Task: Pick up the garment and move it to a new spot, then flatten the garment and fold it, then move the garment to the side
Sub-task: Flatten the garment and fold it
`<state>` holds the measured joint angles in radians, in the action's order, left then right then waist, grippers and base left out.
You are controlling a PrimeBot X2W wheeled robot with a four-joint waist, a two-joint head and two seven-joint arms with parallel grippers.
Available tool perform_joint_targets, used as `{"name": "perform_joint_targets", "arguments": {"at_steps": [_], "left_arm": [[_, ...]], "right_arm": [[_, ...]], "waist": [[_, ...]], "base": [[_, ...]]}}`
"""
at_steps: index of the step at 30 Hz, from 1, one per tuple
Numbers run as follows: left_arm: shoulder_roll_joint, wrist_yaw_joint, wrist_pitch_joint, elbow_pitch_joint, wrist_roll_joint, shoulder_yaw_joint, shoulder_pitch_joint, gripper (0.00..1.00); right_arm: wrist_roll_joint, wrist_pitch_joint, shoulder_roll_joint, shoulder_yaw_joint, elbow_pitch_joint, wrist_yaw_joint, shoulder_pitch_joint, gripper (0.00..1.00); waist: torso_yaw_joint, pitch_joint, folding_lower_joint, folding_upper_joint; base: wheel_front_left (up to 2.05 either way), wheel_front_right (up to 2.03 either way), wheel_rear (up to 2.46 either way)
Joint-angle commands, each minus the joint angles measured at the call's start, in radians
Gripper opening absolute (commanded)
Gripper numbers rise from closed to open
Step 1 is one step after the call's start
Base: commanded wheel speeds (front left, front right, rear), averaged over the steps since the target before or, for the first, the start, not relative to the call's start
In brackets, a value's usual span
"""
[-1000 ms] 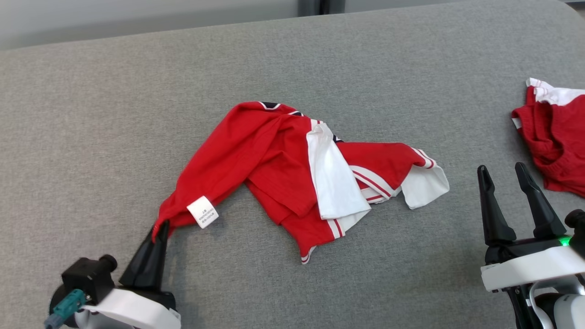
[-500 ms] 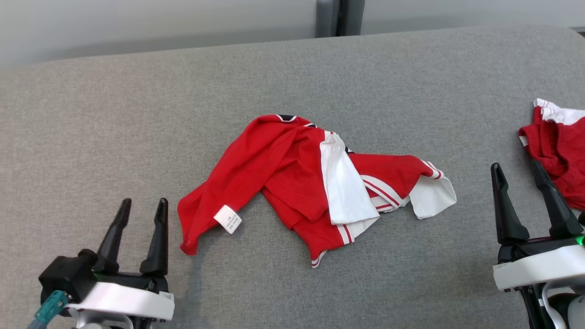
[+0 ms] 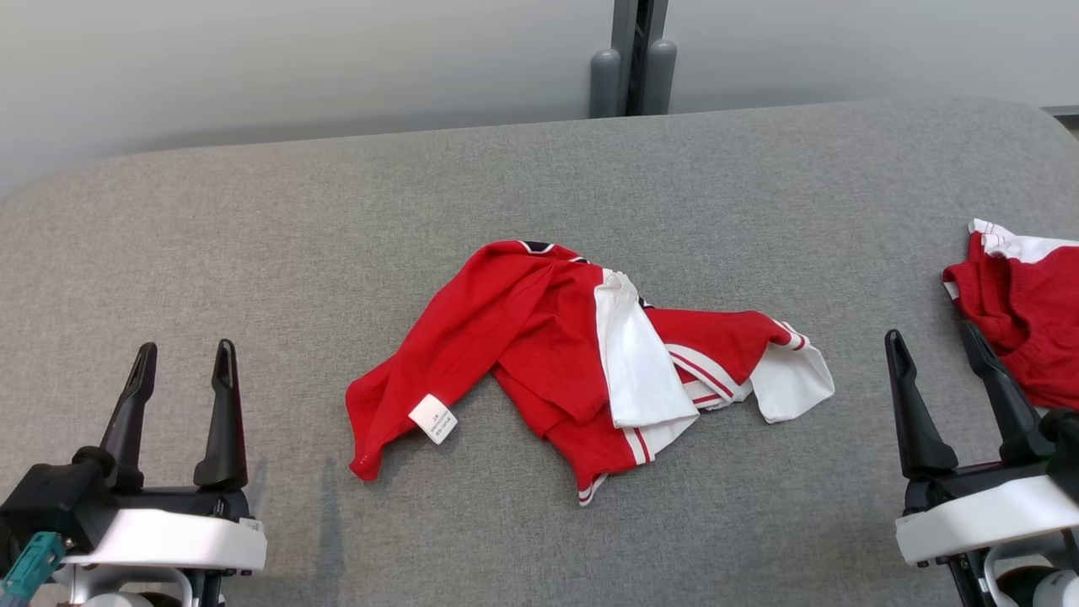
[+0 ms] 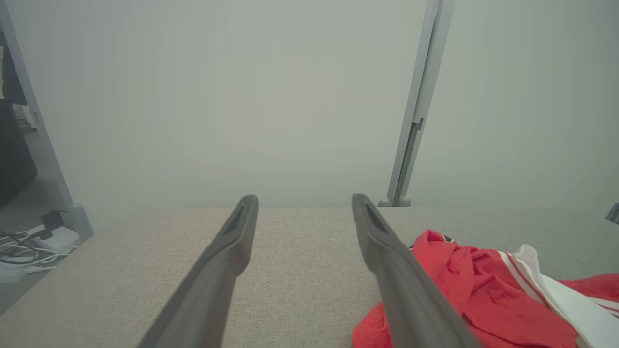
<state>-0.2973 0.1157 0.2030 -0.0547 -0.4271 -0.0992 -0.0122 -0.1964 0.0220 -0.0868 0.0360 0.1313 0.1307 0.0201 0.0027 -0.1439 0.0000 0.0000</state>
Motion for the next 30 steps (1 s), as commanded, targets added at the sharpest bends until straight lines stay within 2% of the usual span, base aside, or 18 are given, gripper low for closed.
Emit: {"name": "perform_joint_targets", "arguments": {"at_steps": [1, 9, 14, 21, 26, 30], "left_arm": [[-0.003, 0.007, -0.005, -0.008, 0.001, 0.002, 0.008, 1.0], [0.003, 0.019, -0.02, -0.035, -0.001, -0.01, 0.019, 1.0], [0.007, 0.024, -0.022, -0.048, 0.003, -0.02, -0.002, 1.0], [0.028, 0.015, -0.009, -0.034, -0.003, -0.042, -0.039, 1.0], [0.041, 0.006, 0.001, -0.015, -0.009, -0.054, -0.06, 1.0], [0.048, -0.001, 0.012, 0.001, -0.012, -0.061, -0.077, 1.0]], "right_arm": [[0.004, -0.002, 0.0, 0.002, 0.003, 0.0, -0.009, 1.0], [0.008, -0.025, -0.014, -0.034, 0.001, 0.0, 0.008, 1.0], [0.038, -0.094, -0.06, -0.191, -0.03, 0.0, 0.046, 1.0], [0.042, -0.171, -0.129, -0.436, -0.135, 0.0, 0.136, 1.0], [0.034, -0.18, -0.152, -0.493, -0.196, 0.0, 0.187, 1.0], [0.073, -0.182, -0.174, -0.509, -0.253, 0.0, 0.233, 1.0]], "waist": [[0.001, 0.003, 0.0, 0.0], [0.015, 0.001, 0.0, 0.0], [0.038, -0.021, 0.0, 0.0], [0.089, -0.071, 0.0, 0.0], [0.115, -0.095, 0.0, 0.0], [0.128, -0.115, 0.0, 0.0]], "base": [[0.0, 0.0, 0.0], [0.0, 0.0, 0.0], [0.0, 0.0, 0.0], [0.0, 0.0, 0.0], [0.0, 0.0, 0.0], [0.0, 0.0, 0.0]]}}
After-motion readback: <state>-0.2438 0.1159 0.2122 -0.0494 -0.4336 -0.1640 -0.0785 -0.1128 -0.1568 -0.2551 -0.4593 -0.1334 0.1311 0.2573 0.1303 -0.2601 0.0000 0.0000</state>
